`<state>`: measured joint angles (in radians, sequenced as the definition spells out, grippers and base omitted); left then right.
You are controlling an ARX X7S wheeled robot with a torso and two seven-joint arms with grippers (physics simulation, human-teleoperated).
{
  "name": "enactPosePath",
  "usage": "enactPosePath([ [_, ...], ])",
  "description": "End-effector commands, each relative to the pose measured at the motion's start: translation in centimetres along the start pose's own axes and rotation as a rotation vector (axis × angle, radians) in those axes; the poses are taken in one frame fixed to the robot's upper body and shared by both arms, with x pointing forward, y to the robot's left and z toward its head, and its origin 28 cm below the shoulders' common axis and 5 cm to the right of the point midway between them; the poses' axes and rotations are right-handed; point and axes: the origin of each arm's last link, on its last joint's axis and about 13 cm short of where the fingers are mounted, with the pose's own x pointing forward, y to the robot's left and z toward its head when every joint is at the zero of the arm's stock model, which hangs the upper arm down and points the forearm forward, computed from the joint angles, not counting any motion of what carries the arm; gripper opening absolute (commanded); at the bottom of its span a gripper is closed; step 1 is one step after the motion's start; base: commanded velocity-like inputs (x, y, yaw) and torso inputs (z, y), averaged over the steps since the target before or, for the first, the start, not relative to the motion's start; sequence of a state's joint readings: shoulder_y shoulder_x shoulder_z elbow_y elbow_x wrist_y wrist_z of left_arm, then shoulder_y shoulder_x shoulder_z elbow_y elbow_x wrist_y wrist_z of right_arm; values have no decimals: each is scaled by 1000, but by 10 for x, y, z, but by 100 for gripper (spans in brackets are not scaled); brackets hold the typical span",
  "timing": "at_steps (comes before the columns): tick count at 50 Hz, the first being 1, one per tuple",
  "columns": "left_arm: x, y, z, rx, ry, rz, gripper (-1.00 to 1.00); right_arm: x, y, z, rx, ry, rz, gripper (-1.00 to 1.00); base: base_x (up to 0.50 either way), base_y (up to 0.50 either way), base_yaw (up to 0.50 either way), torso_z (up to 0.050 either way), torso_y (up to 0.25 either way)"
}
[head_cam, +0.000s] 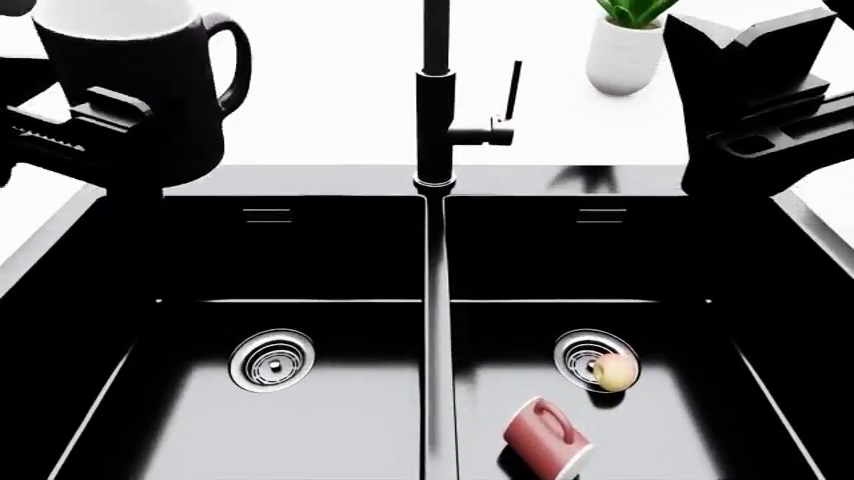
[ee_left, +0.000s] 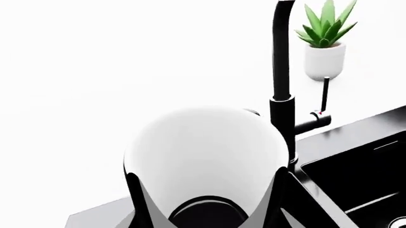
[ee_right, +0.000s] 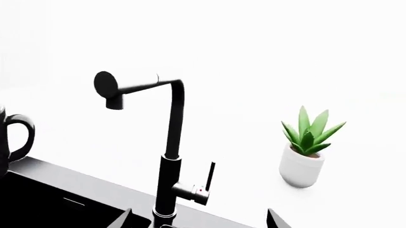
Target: Pick the mug and mug and place them in the sink. Then turn on the water.
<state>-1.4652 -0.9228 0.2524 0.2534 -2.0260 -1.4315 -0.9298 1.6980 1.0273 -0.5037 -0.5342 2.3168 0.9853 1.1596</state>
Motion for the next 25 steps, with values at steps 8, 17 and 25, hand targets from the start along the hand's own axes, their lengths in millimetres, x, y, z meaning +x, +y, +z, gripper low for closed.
enactPosePath([
  [8,41,-7,1,249,201,-127,-100,26,-17,-2,42,16,-58,100,0,0,0,0,0],
  [17,56,-24,-15,407,318,-214,-100,15,-25,7,66,1,-60,100,0,0,0,0,0],
  [25,56,-39,-36,535,423,-317,-100,6,-34,15,84,-9,-73,100,0,0,0,0,1],
])
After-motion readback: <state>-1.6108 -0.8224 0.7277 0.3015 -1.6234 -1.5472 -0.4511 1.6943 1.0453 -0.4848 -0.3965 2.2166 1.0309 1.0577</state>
